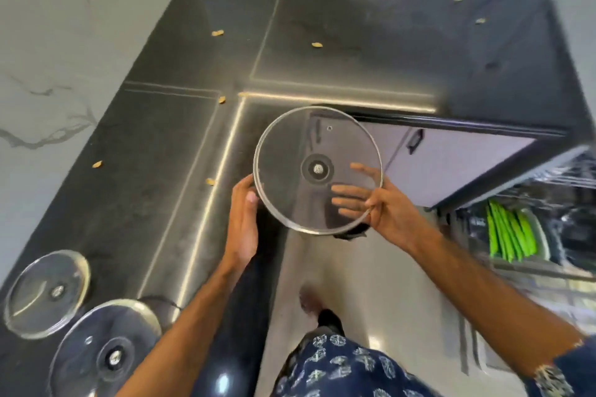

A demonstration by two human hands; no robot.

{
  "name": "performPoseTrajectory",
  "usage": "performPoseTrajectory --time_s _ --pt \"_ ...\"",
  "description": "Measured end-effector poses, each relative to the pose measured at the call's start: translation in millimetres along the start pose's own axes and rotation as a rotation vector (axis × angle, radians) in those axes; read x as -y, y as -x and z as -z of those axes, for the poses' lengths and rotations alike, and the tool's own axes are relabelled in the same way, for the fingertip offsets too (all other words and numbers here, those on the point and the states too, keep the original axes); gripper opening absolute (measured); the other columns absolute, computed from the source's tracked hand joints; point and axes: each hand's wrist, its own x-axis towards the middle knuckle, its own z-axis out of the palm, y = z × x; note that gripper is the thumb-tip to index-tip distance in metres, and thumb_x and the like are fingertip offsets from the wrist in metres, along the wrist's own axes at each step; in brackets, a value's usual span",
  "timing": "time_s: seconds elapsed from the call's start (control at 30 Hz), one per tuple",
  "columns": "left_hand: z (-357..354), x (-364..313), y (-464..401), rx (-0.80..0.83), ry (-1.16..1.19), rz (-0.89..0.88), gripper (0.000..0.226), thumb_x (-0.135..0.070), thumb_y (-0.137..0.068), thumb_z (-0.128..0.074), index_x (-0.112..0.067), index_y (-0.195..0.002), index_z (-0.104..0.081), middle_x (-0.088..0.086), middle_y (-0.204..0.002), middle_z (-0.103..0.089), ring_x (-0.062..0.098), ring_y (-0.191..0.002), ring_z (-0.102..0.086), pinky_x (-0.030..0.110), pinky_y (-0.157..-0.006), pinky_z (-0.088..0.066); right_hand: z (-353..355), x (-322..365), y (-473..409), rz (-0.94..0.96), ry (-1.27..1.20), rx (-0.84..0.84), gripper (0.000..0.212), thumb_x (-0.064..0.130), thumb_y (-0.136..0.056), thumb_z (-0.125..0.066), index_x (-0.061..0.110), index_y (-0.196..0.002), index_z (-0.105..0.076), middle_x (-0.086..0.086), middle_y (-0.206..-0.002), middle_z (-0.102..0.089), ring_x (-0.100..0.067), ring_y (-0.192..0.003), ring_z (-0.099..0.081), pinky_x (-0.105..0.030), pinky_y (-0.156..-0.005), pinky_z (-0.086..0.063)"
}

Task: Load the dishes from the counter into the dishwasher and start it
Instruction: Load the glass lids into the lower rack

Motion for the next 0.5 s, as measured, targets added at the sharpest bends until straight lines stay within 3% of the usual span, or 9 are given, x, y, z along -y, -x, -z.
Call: performPoseTrajectory --time_s 0.1,0.17,0.23,0.27,0.4,0.5 --pt "-66.0 -50.4 5.2 0.268 0.337 0.211 0.081 -0.070 -0.088 -0.050 -0.005 -0.136 -0.051 0.016 -0.129 -0.065 0.040 -0.103 -0.067 0.049 -0.080 -0.058 51.7 1.0 76.4 0.068 -0.002 -0.049 0.073 -0.022 -0.077 -0.029 0.012 -0.140 -0.045 -0.038 -0.127 -0.056 -0.049 -0.105 -0.064 -0.051 -0.086 -0.058" --pt "-111.5 -63.0 19.8 0.428 0.375 0.231 0.058 -0.054 -0.091 -0.060 -0.008 -0.126 -0.056 0.021 -0.122 -0.067 0.044 -0.090 -0.070 0.052 -0.071 -0.058 86.4 -6.0 127.9 0.118 -0.050 -0.083 0.072 -0.023 -0.076 -0.033 0.012 -0.139 -0.044 -0.039 -0.129 -0.054 -0.056 -0.114 -0.056 -0.055 -0.092 -0.054" --pt "-165.8 -68.9 49.1 0.500 0.362 0.203 0.023 -0.027 -0.097 -0.059 -0.014 -0.116 -0.060 0.024 -0.116 -0.069 0.046 -0.080 -0.071 0.049 -0.061 -0.059 124.5 -17.8 182.5 0.187 -0.129 -0.127 0.073 -0.025 -0.075 -0.037 0.013 -0.137 -0.043 -0.041 -0.132 -0.050 -0.061 -0.119 -0.050 -0.060 -0.096 -0.050" --pt "-192.9 -70.3 66.6 0.502 0.344 0.200 0.017 -0.018 -0.099 -0.056 -0.014 -0.115 -0.059 0.023 -0.113 -0.070 0.046 -0.076 -0.072 0.046 -0.057 -0.060 142.7 -25.4 209.6 0.223 -0.165 -0.137 0.074 -0.026 -0.075 -0.039 0.013 -0.137 -0.042 -0.042 -0.133 -0.048 -0.061 -0.120 -0.049 -0.061 -0.098 -0.048" --pt "-292.2 -78.6 151.0 0.555 0.302 0.220 0.015 -0.013 -0.099 -0.048 -0.010 -0.113 -0.048 0.018 -0.105 -0.074 0.043 -0.070 -0.072 0.041 -0.050 -0.060 208.1 -49.4 322.8 0.272 -0.167 -0.253 0.063 -0.021 -0.083 -0.053 0.014 -0.133 -0.041 -0.038 -0.133 -0.051 -0.059 -0.121 -0.050 -0.063 -0.106 -0.039" --pt "-351.2 -84.6 196.5 0.677 0.202 0.201 0.011 -0.011 -0.103 -0.045 -0.012 -0.111 -0.052 0.018 -0.102 -0.074 0.041 -0.067 -0.072 0.037 -0.047 -0.058 246.4 -48.8 400.2 0.190 -0.091 -0.438 0.028 0.003 -0.094 -0.058 0.011 -0.118 -0.046 -0.033 -0.123 -0.062 -0.053 -0.113 -0.060 -0.064 -0.104 -0.042"
